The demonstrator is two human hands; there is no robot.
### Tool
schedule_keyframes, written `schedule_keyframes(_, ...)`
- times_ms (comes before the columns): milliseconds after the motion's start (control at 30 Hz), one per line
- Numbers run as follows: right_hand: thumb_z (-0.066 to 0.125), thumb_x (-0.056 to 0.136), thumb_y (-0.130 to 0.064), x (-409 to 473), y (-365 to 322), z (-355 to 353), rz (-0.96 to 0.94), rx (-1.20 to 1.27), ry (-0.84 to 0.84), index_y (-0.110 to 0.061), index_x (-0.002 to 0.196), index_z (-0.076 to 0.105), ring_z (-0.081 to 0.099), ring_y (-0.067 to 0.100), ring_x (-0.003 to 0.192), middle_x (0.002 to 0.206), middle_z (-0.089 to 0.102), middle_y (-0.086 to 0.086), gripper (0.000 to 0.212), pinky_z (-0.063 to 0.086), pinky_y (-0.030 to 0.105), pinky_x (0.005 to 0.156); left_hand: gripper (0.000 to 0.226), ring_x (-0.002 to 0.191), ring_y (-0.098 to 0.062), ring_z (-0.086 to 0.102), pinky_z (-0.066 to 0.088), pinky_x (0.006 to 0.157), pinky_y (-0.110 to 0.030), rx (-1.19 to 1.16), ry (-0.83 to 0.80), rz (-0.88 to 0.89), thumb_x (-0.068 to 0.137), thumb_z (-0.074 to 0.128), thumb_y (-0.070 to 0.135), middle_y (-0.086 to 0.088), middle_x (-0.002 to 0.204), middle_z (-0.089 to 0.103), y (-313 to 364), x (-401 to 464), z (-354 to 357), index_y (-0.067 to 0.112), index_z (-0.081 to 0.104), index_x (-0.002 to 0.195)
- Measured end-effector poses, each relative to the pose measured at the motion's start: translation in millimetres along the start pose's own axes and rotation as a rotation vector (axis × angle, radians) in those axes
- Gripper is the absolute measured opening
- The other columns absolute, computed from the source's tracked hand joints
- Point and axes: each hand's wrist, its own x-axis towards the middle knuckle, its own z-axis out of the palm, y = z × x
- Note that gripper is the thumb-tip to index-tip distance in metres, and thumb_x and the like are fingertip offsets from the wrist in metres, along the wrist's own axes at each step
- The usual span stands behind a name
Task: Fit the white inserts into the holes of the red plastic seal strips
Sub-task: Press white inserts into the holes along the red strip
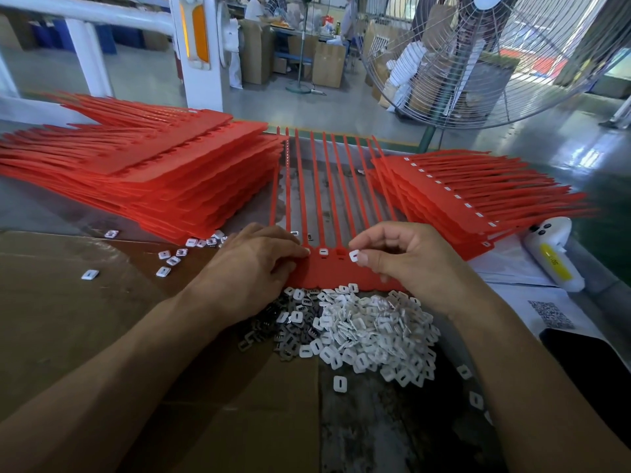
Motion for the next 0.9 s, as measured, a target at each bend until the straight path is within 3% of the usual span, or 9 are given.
schedule_keyframes(133, 0.075, 0.093, -0.011, 2, 2, 3, -0.012, -0.002, 0.060, -0.029, 0.100, 0.079, 0.067, 0.006, 0.078, 0.092, 0.076, -0.006, 0.020, 0.059, 0.026, 0.074, 0.035, 0.130, -0.008, 0.042, 0.036, 0.114, -0.040, 0.001, -0.006, -0.006, 0.100, 0.057, 0.029, 0.017, 0.139, 0.056, 1, 0, 0, 0.037, 0.063, 0.134)
schedule_keyframes(267, 0.077, 0.091, -0.009, 5, 6, 10, -0.015, -0.037, 0.119, -0.029, 0.099, 0.078, 0.065, 0.000, 0.073, 0.088, 0.075, -0.009, 0.021, 0.056, 0.027, 0.075, 0.036, 0.131, -0.008, 0.041, 0.035, 0.114, -0.040, 0.000, -0.006, -0.009, 0.100, 0.056, 0.029, 0.018, 0.139, 0.055, 0, 0, 0, 0.037, 0.063, 0.134)
schedule_keyframes(400, 0.078, 0.090, -0.015, 10, 11, 17, -0.013, -0.159, 0.216, -0.031, 0.097, 0.077, 0.069, 0.001, 0.083, 0.089, 0.074, -0.015, 0.017, 0.056, 0.023, 0.078, 0.036, 0.130, -0.007, 0.041, 0.036, 0.113, -0.039, 0.007, -0.007, 0.001, 0.101, 0.056, 0.030, 0.018, 0.139, 0.055, 0, 0, 0, 0.037, 0.063, 0.135)
schedule_keyframes(467, 0.078, 0.090, -0.018, 15, 12, 20, -0.022, -0.216, 0.253, -0.030, 0.097, 0.077, 0.068, -0.002, 0.084, 0.087, 0.073, -0.016, 0.014, 0.053, 0.014, 0.075, 0.035, 0.130, -0.007, 0.042, 0.036, 0.113, -0.039, 0.008, -0.005, 0.004, 0.101, 0.056, 0.029, 0.018, 0.138, 0.055, 0, 0, 1, 0.037, 0.063, 0.135)
schedule_keyframes(600, 0.077, 0.091, -0.016, 24, 14, 26, -0.054, -0.360, 0.222, -0.025, 0.101, 0.077, 0.064, -0.006, 0.088, 0.092, 0.071, -0.017, 0.013, 0.045, 0.004, 0.074, 0.035, 0.129, -0.009, 0.044, 0.037, 0.112, -0.040, 0.006, 0.001, 0.007, 0.100, 0.057, 0.028, 0.017, 0.137, 0.057, -1, 1, 1, 0.036, 0.064, 0.133)
schedule_keyframes(900, 0.077, 0.091, -0.015, 33, 16, 30, -0.060, -0.475, 0.174, -0.025, 0.103, 0.078, 0.064, -0.001, 0.093, 0.098, 0.070, -0.014, 0.016, 0.051, 0.018, 0.084, 0.036, 0.128, -0.010, 0.044, 0.036, 0.112, -0.039, 0.012, -0.003, 0.002, 0.100, 0.057, 0.029, 0.018, 0.137, 0.057, 0, 1, 1, 0.036, 0.064, 0.134)
